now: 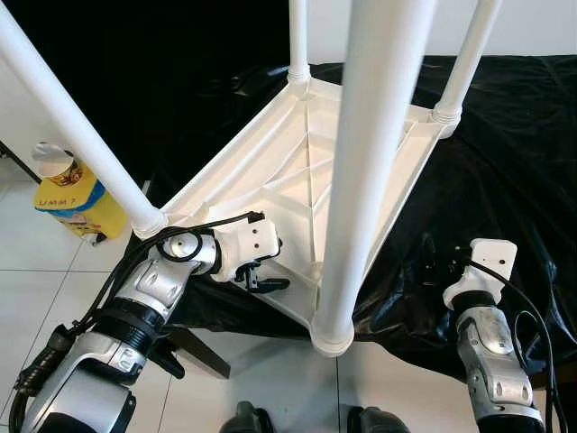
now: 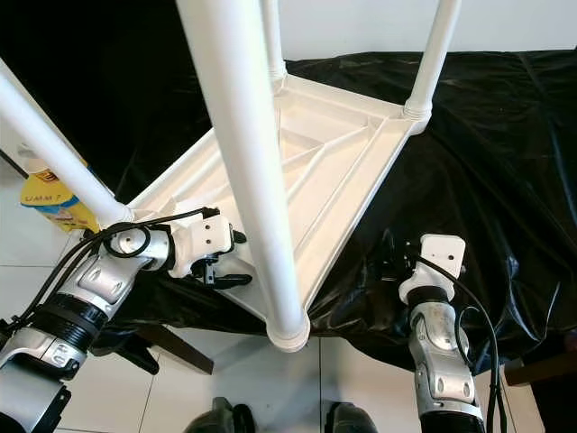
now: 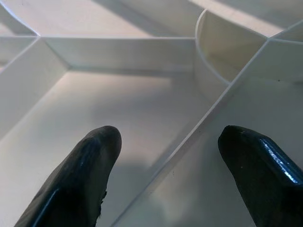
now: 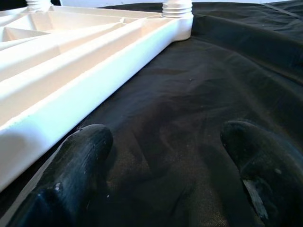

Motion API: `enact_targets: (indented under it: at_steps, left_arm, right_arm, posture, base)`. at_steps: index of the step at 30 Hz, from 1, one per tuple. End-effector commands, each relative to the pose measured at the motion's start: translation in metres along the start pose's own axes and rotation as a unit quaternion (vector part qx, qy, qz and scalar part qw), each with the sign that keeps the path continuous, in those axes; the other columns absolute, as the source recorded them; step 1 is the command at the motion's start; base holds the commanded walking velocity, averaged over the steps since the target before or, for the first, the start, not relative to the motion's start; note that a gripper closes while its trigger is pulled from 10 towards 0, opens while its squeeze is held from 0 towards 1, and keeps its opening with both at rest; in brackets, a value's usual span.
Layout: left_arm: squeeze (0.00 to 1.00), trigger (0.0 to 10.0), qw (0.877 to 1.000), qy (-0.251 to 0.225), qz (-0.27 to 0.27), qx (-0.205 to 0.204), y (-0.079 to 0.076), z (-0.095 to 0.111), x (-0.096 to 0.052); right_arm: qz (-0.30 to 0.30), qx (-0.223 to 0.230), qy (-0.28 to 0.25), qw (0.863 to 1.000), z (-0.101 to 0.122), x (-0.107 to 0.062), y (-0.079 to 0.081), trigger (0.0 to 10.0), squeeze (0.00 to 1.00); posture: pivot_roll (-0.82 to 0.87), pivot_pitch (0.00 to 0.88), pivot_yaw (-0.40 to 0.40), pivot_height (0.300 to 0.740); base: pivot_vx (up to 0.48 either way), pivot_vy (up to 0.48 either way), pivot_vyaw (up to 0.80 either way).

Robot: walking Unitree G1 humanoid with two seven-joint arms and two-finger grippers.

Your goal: Building children table

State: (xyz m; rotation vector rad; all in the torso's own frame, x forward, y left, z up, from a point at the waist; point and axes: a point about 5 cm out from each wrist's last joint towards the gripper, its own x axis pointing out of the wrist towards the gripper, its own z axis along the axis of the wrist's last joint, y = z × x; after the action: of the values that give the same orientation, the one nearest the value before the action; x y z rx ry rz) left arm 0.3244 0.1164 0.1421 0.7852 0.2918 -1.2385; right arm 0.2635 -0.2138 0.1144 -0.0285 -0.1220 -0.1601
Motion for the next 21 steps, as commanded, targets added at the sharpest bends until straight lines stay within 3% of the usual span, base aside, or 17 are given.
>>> enact_targets:
  at_steps: [1,5,6,7,8,9,14,21]
  left_arm:
    - [0.00,10.0,0.998,0.062,-0.013,-0.031,-0.014,-0.025,0.009]
    - [0.00,10.0,0.996,0.072,-0.054,-0.029,-0.017,-0.026,0.010]
    - [0.00,9.3,0.995,0.074,-0.058,-0.029,-0.017,-0.026,0.011]
    - [0.00,9.3,0.995,0.074,-0.058,-0.029,-0.017,-0.026,0.011]
    - [0.00,3.9,0.994,0.084,-0.063,-0.039,-0.017,-0.028,0.012]
    - [0.00,0.0,0.993,0.087,-0.061,-0.047,-0.016,-0.029,0.013]
    - [0.00,0.0,0.993,0.073,-0.041,-0.088,-0.009,-0.026,0.014]
    - [0.00,0.0,0.993,0.055,-0.004,-0.102,-0.002,-0.021,0.014]
  right_arm:
    - [-0.004,0.001,0.012,1.000,-0.005,-0.002,0.000,10.0,0.00]
    - [-0.005,0.002,0.012,1.000,-0.005,-0.002,0.001,10.0,0.00]
    - [-0.006,0.002,0.013,1.000,-0.005,-0.002,0.001,10.0,0.00]
    - [-0.006,0.002,0.013,1.000,-0.005,-0.002,0.001,10.0,0.00]
    - [-0.007,0.002,0.012,1.000,-0.005,-0.002,0.002,10.0,0.00]
    - [-0.009,0.004,0.012,1.000,-0.005,-0.002,0.002,10.0,0.00]
    - [-0.016,0.007,0.012,1.000,-0.006,-0.003,0.003,10.0,0.00]
    - [-0.024,0.010,0.013,1.000,-0.007,-0.004,0.003,10.0,0.00]
  posture:
    - [-0.02,0.127,0.082,0.740]
    - [-0.02,0.124,0.086,0.740]
    - [-0.02,0.124,0.086,0.740]
    - [-0.02,0.124,0.086,0.740]
    - [-0.02,0.120,0.096,0.740]
    - [-0.03,0.117,0.100,0.740]
    - [-0.02,0.115,0.108,0.740]
    - [-0.02,0.115,0.111,0.740]
  base:
    - [0.000,0.000,0.00]
    - [0.000,0.000,0.00]
    - [0.000,0.000,0.00]
    - [0.000,0.000,0.00]
    - [0.000,0.000,0.00]
    - [0.000,0.000,0.00]
    - [0.000,0.000,0.00]
    - [0.000,0.000,0.00]
